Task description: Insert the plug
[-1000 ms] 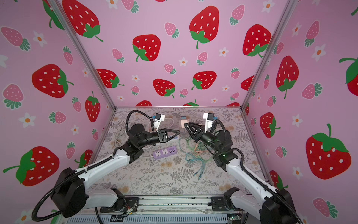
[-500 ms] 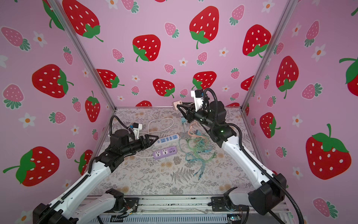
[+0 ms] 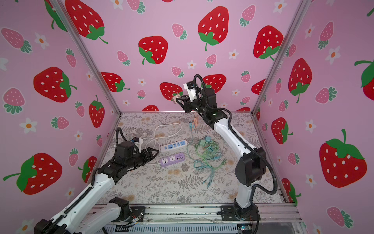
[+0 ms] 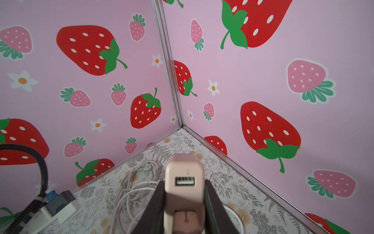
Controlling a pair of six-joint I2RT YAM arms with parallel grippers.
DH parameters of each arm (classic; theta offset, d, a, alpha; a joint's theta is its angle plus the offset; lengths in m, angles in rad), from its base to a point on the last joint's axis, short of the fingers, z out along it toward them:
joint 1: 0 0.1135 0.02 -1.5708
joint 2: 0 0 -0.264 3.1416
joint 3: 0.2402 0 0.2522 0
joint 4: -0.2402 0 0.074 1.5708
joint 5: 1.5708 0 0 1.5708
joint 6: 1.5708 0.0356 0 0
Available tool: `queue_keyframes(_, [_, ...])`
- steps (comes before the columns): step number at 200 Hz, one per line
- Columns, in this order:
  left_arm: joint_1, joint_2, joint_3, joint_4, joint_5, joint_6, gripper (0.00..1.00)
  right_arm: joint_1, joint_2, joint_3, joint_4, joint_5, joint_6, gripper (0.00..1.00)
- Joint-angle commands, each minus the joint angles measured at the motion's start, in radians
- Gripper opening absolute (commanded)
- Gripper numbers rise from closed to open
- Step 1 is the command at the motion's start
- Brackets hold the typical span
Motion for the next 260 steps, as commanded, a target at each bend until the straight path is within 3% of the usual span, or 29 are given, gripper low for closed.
queue_keyframes(1, [0.011,-0.004,-0.025,-0.011,-0.028,0.012,0.72,-0.007,0.117,0.115,-0.009,-0.067,-0.078,0.13])
queue_keyframes(36, [0.018,0.005,-0.054,0.014,-0.041,0.014,0.72,-0.007,0.306,0.26,0.034,-0.177,-0.066,0.13])
queue_keyframes(68, [0.034,0.053,-0.052,0.036,-0.044,0.017,0.71,0.004,0.418,0.379,-0.085,-0.228,-0.14,0.13])
queue_keyframes(101, [0.055,0.148,-0.038,0.097,-0.029,0.021,0.69,0.01,0.421,0.369,-0.271,-0.232,-0.331,0.15])
queue_keyframes(154, [0.071,0.391,0.054,0.177,0.032,0.073,0.63,0.044,0.412,0.363,-0.525,-0.143,-0.608,0.17])
queue_keyframes(260, [0.097,0.604,0.17,0.231,0.063,0.118,0.48,0.131,0.368,0.28,-0.762,-0.032,-0.93,0.16])
